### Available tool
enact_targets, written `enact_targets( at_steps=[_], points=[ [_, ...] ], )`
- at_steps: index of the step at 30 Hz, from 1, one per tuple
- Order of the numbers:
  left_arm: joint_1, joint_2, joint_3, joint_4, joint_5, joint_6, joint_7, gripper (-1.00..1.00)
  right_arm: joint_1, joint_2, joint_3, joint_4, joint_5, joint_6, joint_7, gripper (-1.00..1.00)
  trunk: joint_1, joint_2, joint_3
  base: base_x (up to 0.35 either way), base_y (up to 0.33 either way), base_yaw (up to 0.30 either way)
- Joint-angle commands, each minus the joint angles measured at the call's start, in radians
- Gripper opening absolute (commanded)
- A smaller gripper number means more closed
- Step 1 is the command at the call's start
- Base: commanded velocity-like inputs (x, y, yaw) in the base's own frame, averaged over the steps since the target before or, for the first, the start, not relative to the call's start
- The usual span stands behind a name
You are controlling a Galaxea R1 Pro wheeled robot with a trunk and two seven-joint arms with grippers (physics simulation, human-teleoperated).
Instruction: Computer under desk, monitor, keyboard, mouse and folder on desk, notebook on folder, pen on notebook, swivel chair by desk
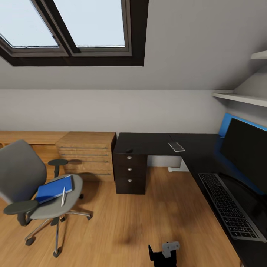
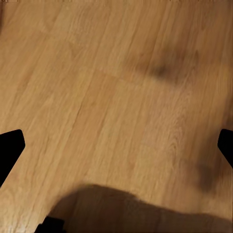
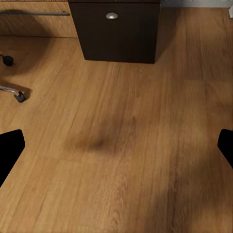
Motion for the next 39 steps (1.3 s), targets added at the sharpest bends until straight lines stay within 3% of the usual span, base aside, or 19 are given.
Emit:
enact_targets(
  at_steps=[1, 19, 25, 27, 31, 39],
  points=[
    [-0.001, 0.000, -0.007, 0.002, 0.011, -0.004, -0.003, 1.00, -0.001, 0.000, 0.005, 0.001, -0.006, -0.003, 0.001, 1.00, 0.000, -0.001, -0.001, 0.261, 0.000, 0.000],
    [-0.001, -0.001, -0.008, 0.010, 0.010, -0.002, -0.004, 1.00, -0.001, -0.005, 0.005, 0.001, -0.006, -0.003, 0.001, 1.00, 0.000, -0.001, -0.001, 0.326, 0.000, 0.000],
    [-0.001, -0.049, -0.016, 0.029, 0.009, 0.019, -0.005, 1.00, -0.001, -0.016, 0.006, 0.001, -0.006, -0.003, 0.001, 1.00, 0.000, -0.001, -0.001, 0.336, 0.000, 0.000],
    [-0.001, -0.061, -0.035, 0.032, -0.006, 0.038, 0.002, 1.00, -0.001, -0.017, 0.006, 0.001, -0.006, -0.003, 0.001, 1.00, 0.000, -0.001, -0.001, 0.336, 0.000, 0.000],
    [-0.001, -0.069, -0.102, 0.035, -0.069, 0.060, 0.046, 1.00, -0.001, -0.017, 0.006, 0.001, -0.006, -0.003, 0.001, 1.00, 0.000, -0.001, -0.001, 0.336, 0.000, 0.000],
    [-0.001, -0.069, -0.125, 0.037, -0.093, 0.058, 0.101, 1.00, -0.001, -0.018, 0.006, 0.000, -0.006, -0.003, 0.001, 1.00, 0.000, -0.001, -0.001, 0.336, 0.000, 0.000]
  ],
)
